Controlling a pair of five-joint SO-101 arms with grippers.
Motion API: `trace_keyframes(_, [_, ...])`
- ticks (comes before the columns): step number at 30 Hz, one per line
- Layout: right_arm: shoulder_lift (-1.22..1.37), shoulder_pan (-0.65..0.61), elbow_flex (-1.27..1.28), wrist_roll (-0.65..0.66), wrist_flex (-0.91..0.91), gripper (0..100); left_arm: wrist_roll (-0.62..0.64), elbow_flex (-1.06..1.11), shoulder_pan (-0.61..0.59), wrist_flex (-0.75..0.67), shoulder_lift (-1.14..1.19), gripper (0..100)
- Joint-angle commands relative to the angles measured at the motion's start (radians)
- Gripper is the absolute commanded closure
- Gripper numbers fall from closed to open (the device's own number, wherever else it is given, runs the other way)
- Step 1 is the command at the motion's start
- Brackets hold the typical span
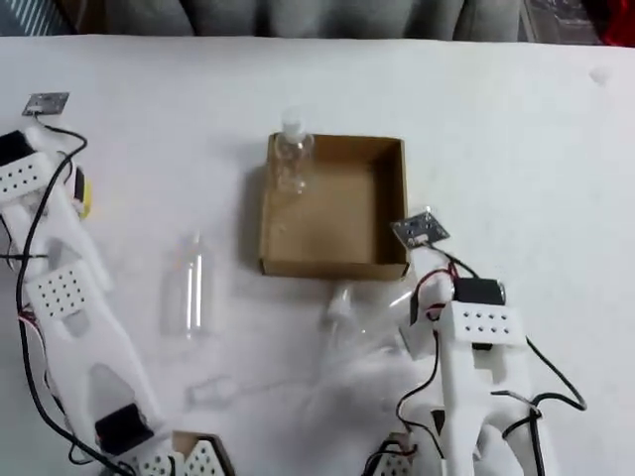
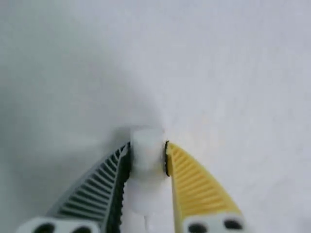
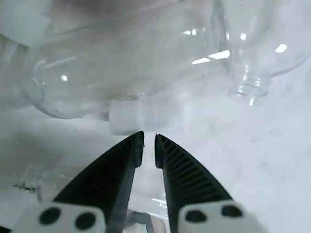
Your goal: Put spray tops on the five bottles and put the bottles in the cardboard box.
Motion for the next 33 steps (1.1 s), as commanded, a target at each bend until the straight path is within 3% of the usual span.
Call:
trace_keyframes(1, [-0.022,0.008,0.031,0.012,-0.038,98.1,0.1,0.094,0.008,0.014,-0.214,98])
trace_keyframes(9, [-0.022,0.008,0.035,0.012,-0.041,98.1,0.12,0.68,0.133,0.011,-0.688,98])
trace_keyframes(13, [-0.022,0.008,0.035,0.012,-0.042,98.1,0.126,0.973,0.262,0.009,-0.915,98])
trace_keyframes(19, [-0.013,0.008,0.037,0.012,-0.061,98.1,0.284,1.312,0.496,-0.018,-1.17,98])
trace_keyframes(26, [-0.021,0.008,0.051,0.012,-0.061,98.1,0.361,1.597,0.762,-0.14,-1.283,98])
trace_keyframes(33, [-0.021,0.008,0.051,0.012,-0.061,98.1,0.359,1.798,0.998,-0.242,-1.288,98])
